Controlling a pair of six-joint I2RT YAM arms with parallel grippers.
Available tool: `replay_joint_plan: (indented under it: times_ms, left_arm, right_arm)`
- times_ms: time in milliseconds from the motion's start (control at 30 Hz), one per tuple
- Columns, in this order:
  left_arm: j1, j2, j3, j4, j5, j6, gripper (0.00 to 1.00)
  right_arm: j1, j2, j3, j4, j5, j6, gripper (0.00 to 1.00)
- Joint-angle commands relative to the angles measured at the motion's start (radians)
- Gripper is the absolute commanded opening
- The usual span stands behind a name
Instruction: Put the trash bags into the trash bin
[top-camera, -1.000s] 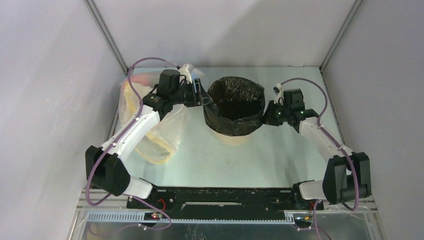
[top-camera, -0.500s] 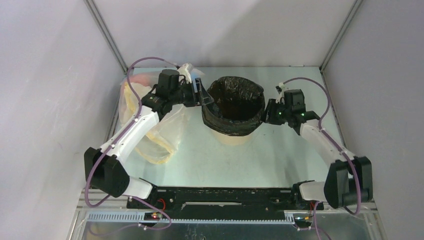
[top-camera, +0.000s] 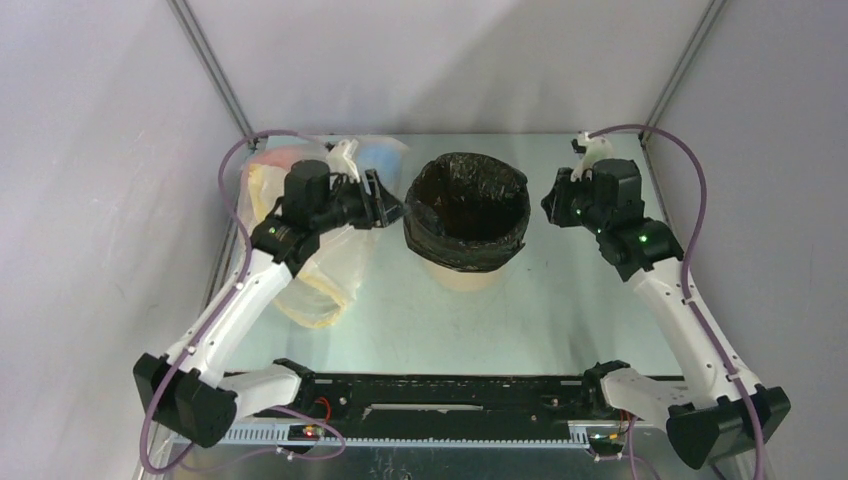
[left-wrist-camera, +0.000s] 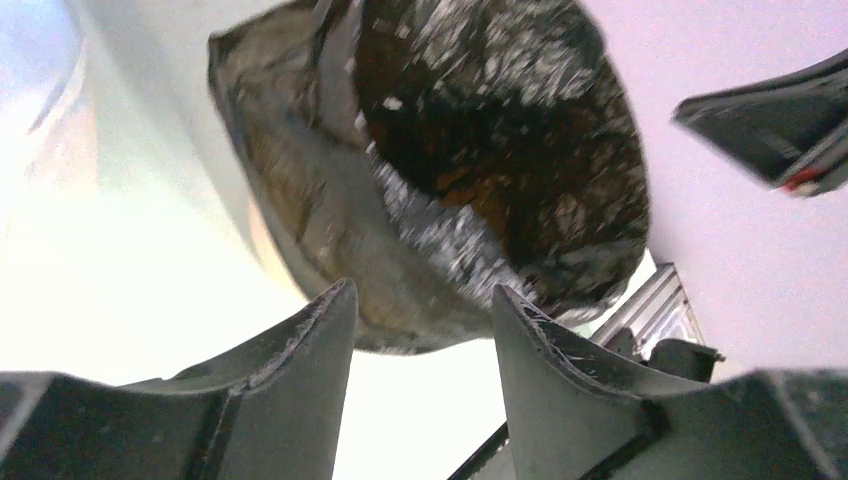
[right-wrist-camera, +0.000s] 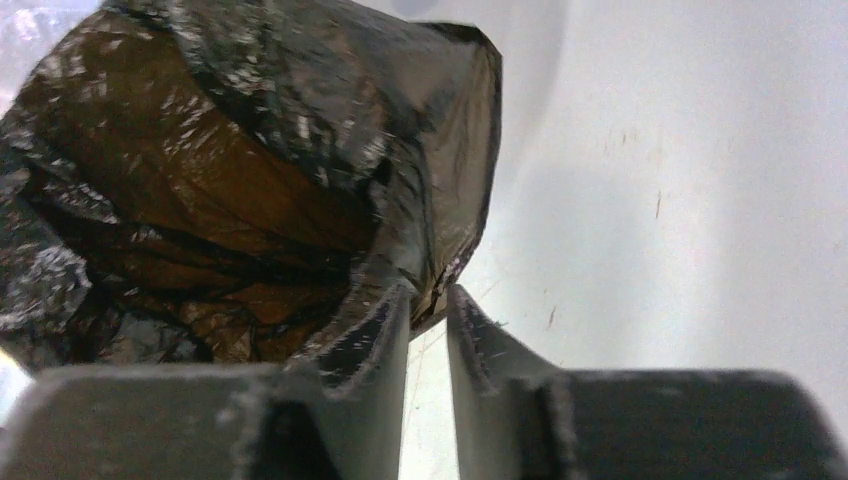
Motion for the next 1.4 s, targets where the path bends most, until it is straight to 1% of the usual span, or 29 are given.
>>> replay_joint_plan:
  times_ms: [0, 67, 100, 233, 300, 433, 733, 933, 1200, 1367]
  left_arm:
    - [0.033, -0.086, -0.128, 0.056, -0.012, -0.01, 0.58]
    - [0.036, -0.101, -0.175, 0.08, -0.001, -0.02, 0.57]
    - [0.036, -0.104, -0.193, 0.103, 0.001, -0.025, 0.57]
    - [0.036, -0.102, -0.246, 0.188, 0.029, -0.06, 0.57]
    - [0.036, -0.086, -0.254, 0.206, 0.042, -0.066, 0.56]
    - [0.036, -0.048, -0.264, 0.225, 0.053, -0.066, 0.54]
    - [0.036, 0.029, -0.284, 0.265, 0.073, -0.066, 0.52]
    - [0.036, 0.037, -0.319, 0.278, 0.051, -0.062, 0.52]
    - [0.036, 0.052, -0.364, 0.301, 0.045, -0.059, 0.51]
    - [0.036, 0.055, -0.382, 0.314, 0.039, -0.059, 0.5]
  right_arm:
    - [0.068, 0.005, 0.139, -0.073, 0.049, -0.074, 0.17]
    - [0.121, 0.044, 0.205, -0.106, 0.037, -0.109, 0.03]
    - [0.15, 0.068, 0.238, -0.121, 0.038, -0.121, 0.0]
    - [0.254, 0.186, 0.354, -0.185, 0.045, -0.161, 0.0]
    - [0.295, 0.26, 0.406, -0.224, 0.049, -0.168, 0.0]
    - [0.338, 0.366, 0.446, -0.256, 0.044, -0.176, 0.0]
    - [0.368, 0.499, 0.437, -0.251, -0.013, -0.186, 0.0]
    - [0.395, 0.589, 0.421, -0.261, 0.013, -0.198, 0.0]
    - [0.39, 0.696, 0.368, -0.225, 0.027, -0.178, 0.0]
    - [0.368, 0.745, 0.34, -0.187, -0.011, -0.156, 0.0]
